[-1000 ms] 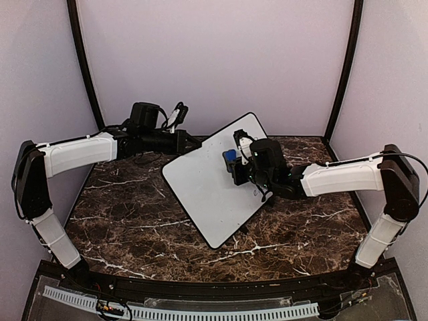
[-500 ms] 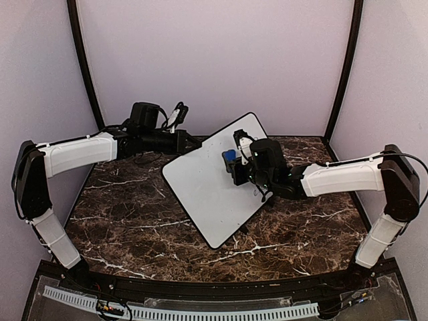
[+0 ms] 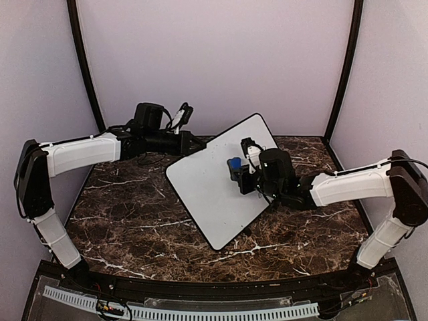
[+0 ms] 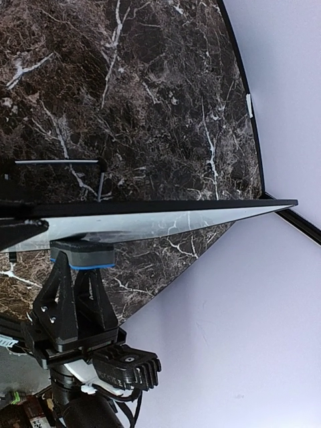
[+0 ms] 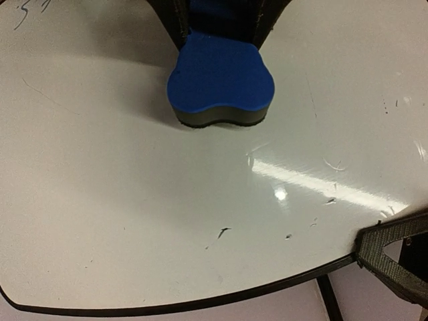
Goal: Erase the whiteboard
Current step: Erase the whiteboard at the center of the board.
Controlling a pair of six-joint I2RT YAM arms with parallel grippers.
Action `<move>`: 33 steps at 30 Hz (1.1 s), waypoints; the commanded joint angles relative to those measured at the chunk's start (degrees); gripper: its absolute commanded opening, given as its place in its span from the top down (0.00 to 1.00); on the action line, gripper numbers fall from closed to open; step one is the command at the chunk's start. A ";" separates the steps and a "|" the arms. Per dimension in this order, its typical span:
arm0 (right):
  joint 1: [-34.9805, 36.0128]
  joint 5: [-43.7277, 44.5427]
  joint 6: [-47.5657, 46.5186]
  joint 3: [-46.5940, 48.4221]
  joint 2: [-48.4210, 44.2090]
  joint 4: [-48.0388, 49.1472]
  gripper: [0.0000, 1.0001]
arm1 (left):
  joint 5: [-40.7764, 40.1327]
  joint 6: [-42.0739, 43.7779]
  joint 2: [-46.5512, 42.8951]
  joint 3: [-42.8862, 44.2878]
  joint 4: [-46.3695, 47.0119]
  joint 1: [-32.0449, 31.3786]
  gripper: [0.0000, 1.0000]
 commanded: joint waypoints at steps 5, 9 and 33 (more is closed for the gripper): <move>0.54 2.13 0.03 -6.34 -2.38 1.19 0.76 | 3.94 5.83 2.94 -0.92 -6.42 -3.68 1.00; 0.55 2.40 0.82 -8.90 -4.22 -0.30 0.76 | 2.88 6.84 2.40 -0.49 -7.47 -3.69 1.00; 15.32 11.06 5.70 -8.40 -4.24 -15.93 0.76 | 0.88 7.38 2.23 -0.91 -7.50 -3.70 1.00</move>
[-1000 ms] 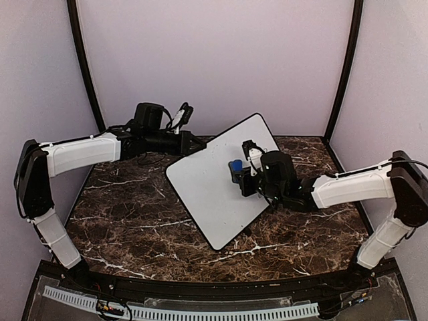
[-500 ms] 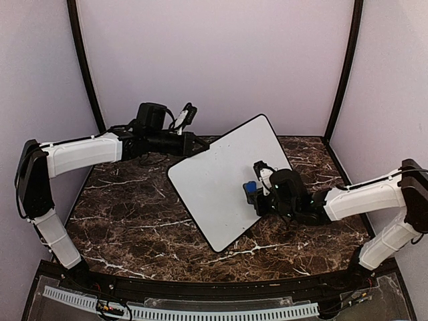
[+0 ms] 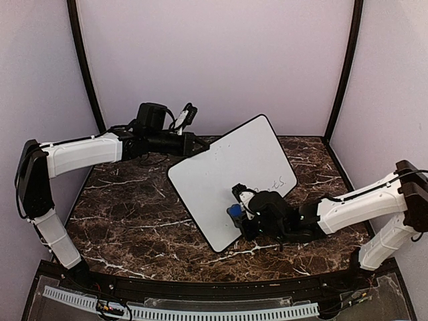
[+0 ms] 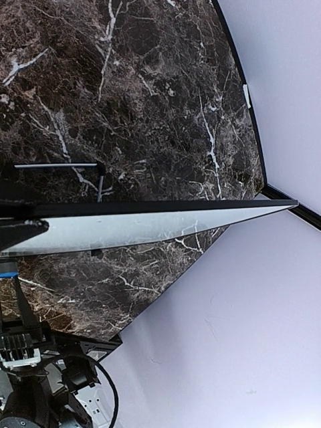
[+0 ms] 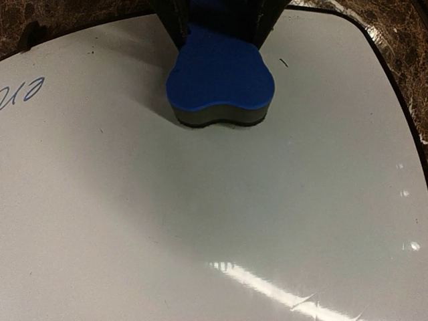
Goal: Erase the whiteboard
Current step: Erase the whiteboard at the center of the board.
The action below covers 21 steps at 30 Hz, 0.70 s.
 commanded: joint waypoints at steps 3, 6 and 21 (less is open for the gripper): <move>-0.69 5.95 2.64 2.45 2.68 -3.51 0.76 | 1.18 5.44 1.96 -1.63 -7.04 -2.20 1.00; -2.25 6.28 3.53 2.75 2.64 -4.59 0.76 | 1.19 5.49 1.81 -1.52 -7.17 -2.22 1.00; -14.50 5.74 8.04 1.14 1.80 -7.28 0.74 | 1.34 5.40 0.93 -1.43 -7.22 -2.21 1.00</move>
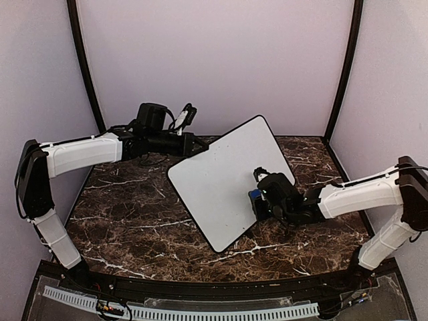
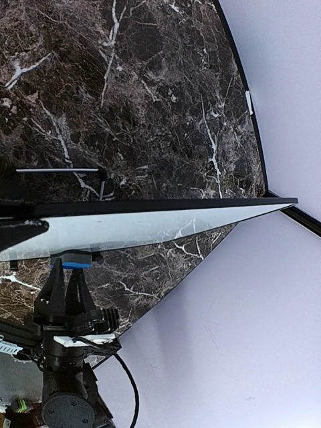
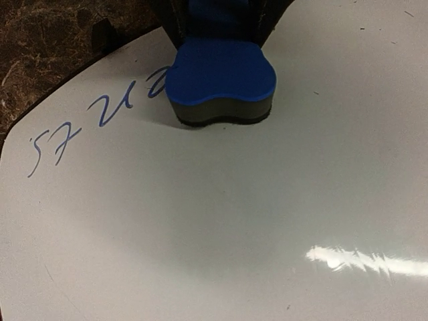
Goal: Erase the whiteboard
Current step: Erase the whiteboard at the center of the board.
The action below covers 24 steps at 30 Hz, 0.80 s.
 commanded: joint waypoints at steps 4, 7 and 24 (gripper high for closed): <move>-4.72 3.08 3.49 -1.46 0.93 -1.31 0.74 | 2.53 5.27 0.90 -1.43 -6.57 -2.22 1.00; -4.91 2.65 4.05 -2.22 0.78 -0.81 0.74 | 2.50 5.19 0.80 -1.43 -6.62 -2.22 1.00; 5.27 8.80 3.88 -2.52 1.98 4.75 0.74 | 1.78 4.56 1.14 -1.60 -6.46 -2.20 1.00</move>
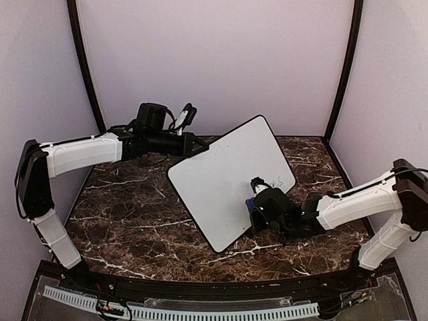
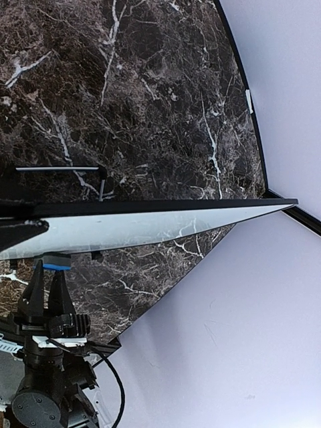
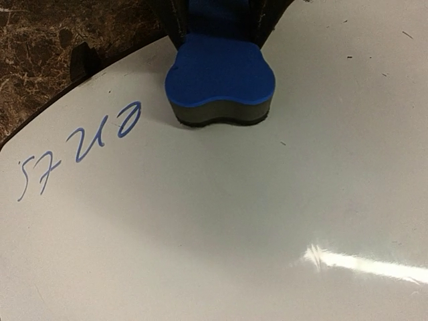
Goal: Erase the whiteboard
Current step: Erase the whiteboard at the center of the board.
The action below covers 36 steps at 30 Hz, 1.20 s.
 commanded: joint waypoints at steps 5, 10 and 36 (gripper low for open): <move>-4.82 4.89 1.24 2.16 1.65 -2.21 0.74 | 1.87 4.77 1.25 -1.56 -6.53 -2.17 1.00; -8.97 4.80 0.11 1.31 0.04 -1.65 0.73 | 1.98 4.72 1.21 -1.52 -6.47 -2.20 1.00; -7.68 -4.58 -5.51 4.39 1.62 9.73 0.73 | 2.71 4.36 0.70 -1.50 -6.29 -2.20 1.00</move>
